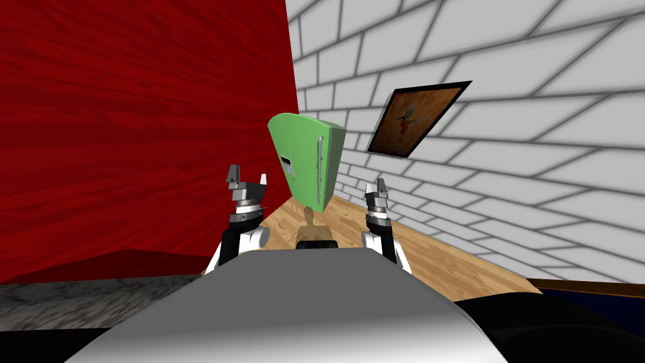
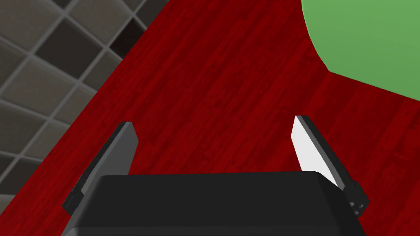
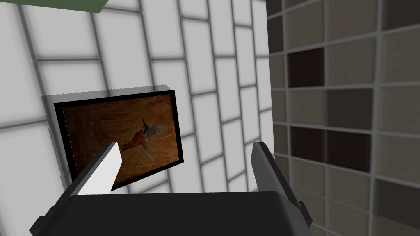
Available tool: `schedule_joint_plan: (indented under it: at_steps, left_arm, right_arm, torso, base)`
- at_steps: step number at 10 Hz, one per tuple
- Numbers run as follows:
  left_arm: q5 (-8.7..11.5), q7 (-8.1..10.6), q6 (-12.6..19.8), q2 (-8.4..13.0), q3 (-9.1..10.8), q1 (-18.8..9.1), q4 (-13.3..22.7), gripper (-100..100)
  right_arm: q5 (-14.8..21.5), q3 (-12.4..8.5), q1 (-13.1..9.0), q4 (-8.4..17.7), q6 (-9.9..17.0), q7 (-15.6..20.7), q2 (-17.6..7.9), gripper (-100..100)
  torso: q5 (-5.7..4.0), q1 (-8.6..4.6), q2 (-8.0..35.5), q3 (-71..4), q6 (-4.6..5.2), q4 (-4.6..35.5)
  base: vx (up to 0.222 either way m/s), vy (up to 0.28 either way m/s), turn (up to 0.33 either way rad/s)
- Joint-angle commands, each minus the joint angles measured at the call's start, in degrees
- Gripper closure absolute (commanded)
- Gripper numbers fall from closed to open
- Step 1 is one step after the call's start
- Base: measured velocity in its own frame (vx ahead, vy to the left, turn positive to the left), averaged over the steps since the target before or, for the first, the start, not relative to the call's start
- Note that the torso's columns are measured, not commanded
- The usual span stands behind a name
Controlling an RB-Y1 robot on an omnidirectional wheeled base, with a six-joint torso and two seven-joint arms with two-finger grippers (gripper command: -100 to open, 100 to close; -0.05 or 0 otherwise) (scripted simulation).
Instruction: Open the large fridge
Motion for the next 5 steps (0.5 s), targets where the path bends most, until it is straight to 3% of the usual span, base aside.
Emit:
schedule_joint_plan:
  at_steps: [1, 5]
  left_arm:
    - [0.00, 0.00, 0.00, 0.00, 0.00, 0.00, 0.00, 0]
    - [0.00, 0.00, 0.00, 0.00, 0.00, 0.00, -0.01, 0]
  right_arm:
    - [0.00, 0.00, 0.00, 0.00, 0.00, 0.00, 0.00, 0]
    - [0.00, 0.00, 0.00, -0.01, 0.00, 0.00, 0.00, 0]
  torso:
    - [0.00, 0.00, 2.32, -4.67, 0.00, 2.35]
    - [0.00, 0.00, 18.45, -36.92, 0.00, 18.46]
  base:
    - [0.000, 0.000, 0.000]
    - [0.000, 0.000, 0.000]
